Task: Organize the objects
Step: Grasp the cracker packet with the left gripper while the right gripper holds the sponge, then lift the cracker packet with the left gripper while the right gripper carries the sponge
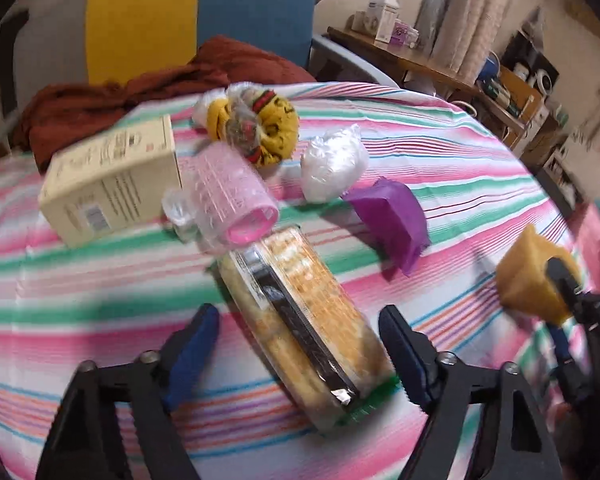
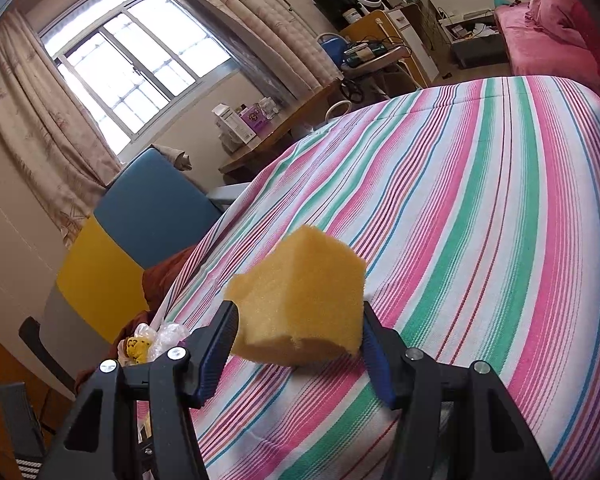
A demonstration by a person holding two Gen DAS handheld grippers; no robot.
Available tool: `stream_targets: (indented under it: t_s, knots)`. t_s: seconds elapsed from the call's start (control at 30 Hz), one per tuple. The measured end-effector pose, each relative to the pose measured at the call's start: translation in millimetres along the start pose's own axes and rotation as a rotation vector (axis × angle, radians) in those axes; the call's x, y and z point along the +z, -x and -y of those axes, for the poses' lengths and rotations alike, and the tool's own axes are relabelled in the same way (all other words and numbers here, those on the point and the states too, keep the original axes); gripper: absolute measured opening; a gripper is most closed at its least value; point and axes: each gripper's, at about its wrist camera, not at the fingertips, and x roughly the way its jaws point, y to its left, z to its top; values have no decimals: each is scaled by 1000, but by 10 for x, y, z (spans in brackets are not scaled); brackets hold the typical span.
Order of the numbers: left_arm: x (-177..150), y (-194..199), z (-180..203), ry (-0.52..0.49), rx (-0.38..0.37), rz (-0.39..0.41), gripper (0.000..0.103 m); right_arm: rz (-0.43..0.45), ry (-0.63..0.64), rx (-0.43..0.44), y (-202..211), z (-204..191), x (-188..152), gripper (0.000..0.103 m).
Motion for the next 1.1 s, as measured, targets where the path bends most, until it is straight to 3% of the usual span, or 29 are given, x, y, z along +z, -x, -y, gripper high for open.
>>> stream_targets:
  t_s: [0.07, 0.17, 0.2, 0.4, 0.77, 1.1]
  knots:
    - [-35, -33, 14, -56, 1, 30, 66, 0, 0, 1, 3, -7, -1, 60]
    - [-28, -23, -115, -3, -46, 51, 57, -1, -5, 8, -8, 1, -9, 57]
    - [-45, -10, -151, 6, -58, 59, 56, -2, -5, 14, -8, 0, -9, 51]
    - [-156, 95, -223, -9, -117, 99, 45, 25, 12, 52, 54, -21, -18, 47]
    - [-211, 242, -257, -9, -180, 158, 45, 41, -5, 48, 91, 22, -4, 47]
    - [-370, 483, -338, -25, -174, 242, 45, 72, -2, 49, 177, 7, -5, 47]
